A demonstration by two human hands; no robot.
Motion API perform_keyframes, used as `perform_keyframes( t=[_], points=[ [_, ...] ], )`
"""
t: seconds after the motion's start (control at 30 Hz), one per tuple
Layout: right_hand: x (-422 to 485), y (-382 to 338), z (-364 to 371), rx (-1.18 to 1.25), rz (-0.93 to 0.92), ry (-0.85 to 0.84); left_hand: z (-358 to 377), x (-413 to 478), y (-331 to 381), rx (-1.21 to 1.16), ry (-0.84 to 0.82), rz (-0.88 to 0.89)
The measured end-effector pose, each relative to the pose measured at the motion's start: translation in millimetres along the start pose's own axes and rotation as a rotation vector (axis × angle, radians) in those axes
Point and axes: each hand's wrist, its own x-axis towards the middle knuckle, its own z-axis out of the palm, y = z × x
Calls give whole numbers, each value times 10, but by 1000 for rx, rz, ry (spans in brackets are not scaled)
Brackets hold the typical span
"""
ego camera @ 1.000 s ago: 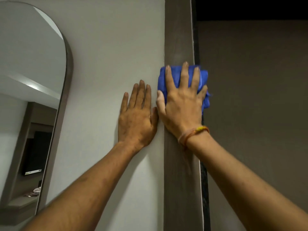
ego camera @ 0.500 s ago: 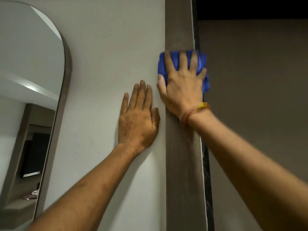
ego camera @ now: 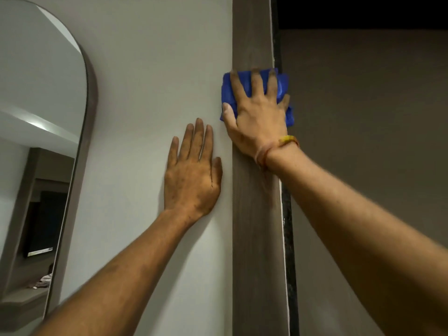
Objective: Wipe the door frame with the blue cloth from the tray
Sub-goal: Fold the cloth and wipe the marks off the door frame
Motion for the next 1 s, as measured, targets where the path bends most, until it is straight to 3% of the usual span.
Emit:
perform_keyframes(
  t=[0.1, 0.23, 0.33, 0.47, 0.6, 0.77, 0.87, 1.0],
  points=[
    [-630, -33, 174, 19, 2, 87, -1, -37, -16, -5, -7, 1],
    [-1223, -98, 259, 40, 39, 38, -29, -60, -1, -3, -18, -6],
    [-1230, -53, 231, 1, -19, -4, -42, -86, -14, 2, -26, -11],
    [-597, 136, 97, -69, -137, -44, -42, -95, 12, -4, -15, -21],
    [-171, 88, 32, -56, -59, -13, -28, -95, 5, 0, -4, -34],
    [-1022, -2, 212, 26, 3, 71, -4, -99, -11, -23, 4, -32],
    [-1602, -39, 254, -10, 1, 22, -13, -118, -8, -30, 10, -37],
    [-1393, 39, 196, -52, -61, -43, -23, -114, -1, -16, 3, -44]
  ],
)
